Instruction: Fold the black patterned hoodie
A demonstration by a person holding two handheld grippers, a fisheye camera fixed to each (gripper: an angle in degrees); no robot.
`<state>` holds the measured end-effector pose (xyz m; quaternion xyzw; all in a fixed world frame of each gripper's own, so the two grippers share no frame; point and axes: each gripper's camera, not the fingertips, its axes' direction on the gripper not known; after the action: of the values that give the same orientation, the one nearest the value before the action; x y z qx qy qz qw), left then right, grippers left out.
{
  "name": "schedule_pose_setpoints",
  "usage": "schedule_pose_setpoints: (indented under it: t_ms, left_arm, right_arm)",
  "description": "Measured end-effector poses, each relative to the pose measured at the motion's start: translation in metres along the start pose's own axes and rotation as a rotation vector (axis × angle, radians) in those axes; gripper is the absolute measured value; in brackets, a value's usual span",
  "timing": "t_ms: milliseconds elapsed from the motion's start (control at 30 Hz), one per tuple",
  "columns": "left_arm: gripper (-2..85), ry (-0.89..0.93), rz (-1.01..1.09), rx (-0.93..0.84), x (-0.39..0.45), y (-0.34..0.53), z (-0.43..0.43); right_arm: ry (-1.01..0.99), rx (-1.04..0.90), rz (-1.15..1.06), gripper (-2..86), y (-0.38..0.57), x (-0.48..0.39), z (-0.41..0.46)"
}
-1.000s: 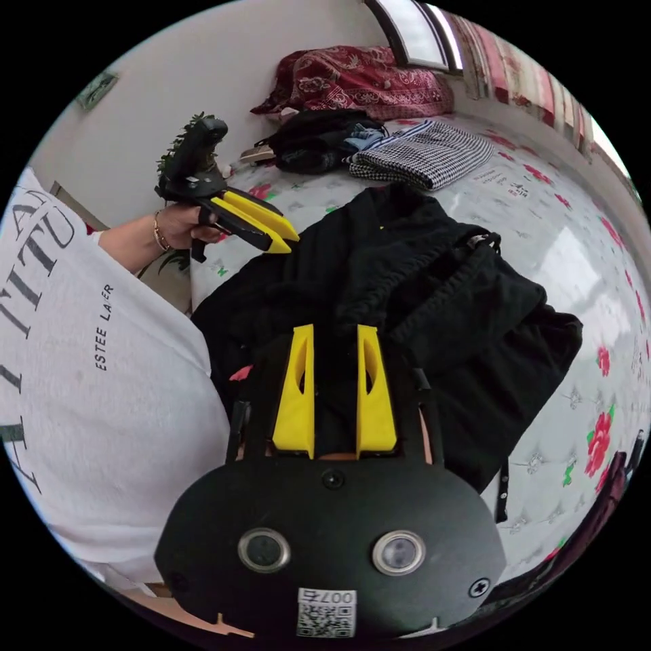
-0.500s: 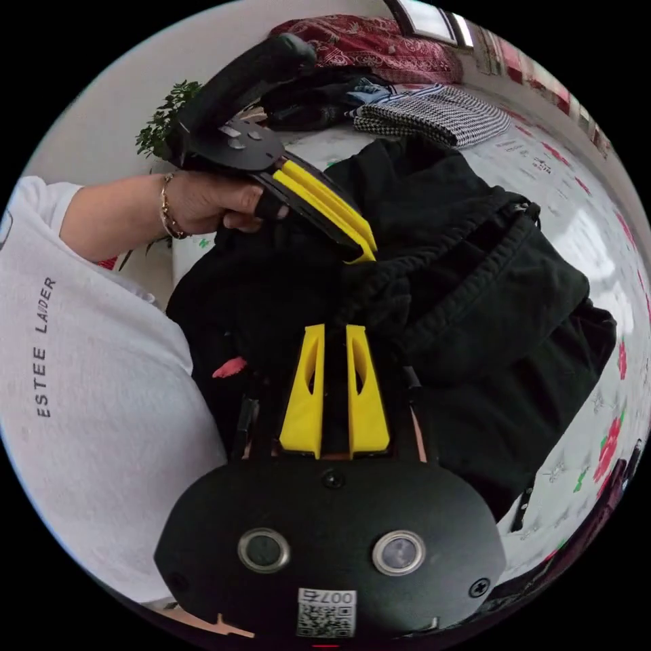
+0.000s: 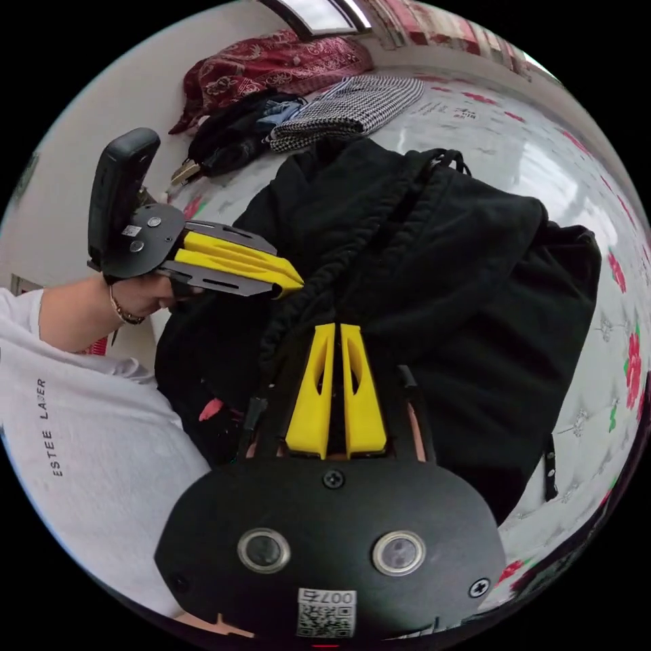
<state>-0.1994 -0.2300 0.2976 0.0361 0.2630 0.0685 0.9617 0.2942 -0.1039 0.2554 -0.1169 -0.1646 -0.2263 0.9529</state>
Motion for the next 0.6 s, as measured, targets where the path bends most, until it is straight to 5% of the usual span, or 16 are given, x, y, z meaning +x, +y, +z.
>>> schedule_pose_setpoints:
  t_ms: [200, 367, 600]
  left_arm:
    - [-0.9, 0.03, -0.224, 0.086, -0.016, 0.086, -0.064]
    - [0.6, 0.016, -0.525, 0.08, -0.023, 0.219, -0.099]
    - [5.6, -0.048, -0.722, -0.036, -0.006, 0.325, -0.121]
  right_arm:
    - [0.022, 0.206, 0.18, 2.4, 0.116, 0.038, -0.089]
    - [0.163, 0.151, 0.409, 5.4, 0.247, 0.062, -0.124]
    - [0.085, 0.03, 0.668, 9.1, 0.381, 0.076, -0.115]
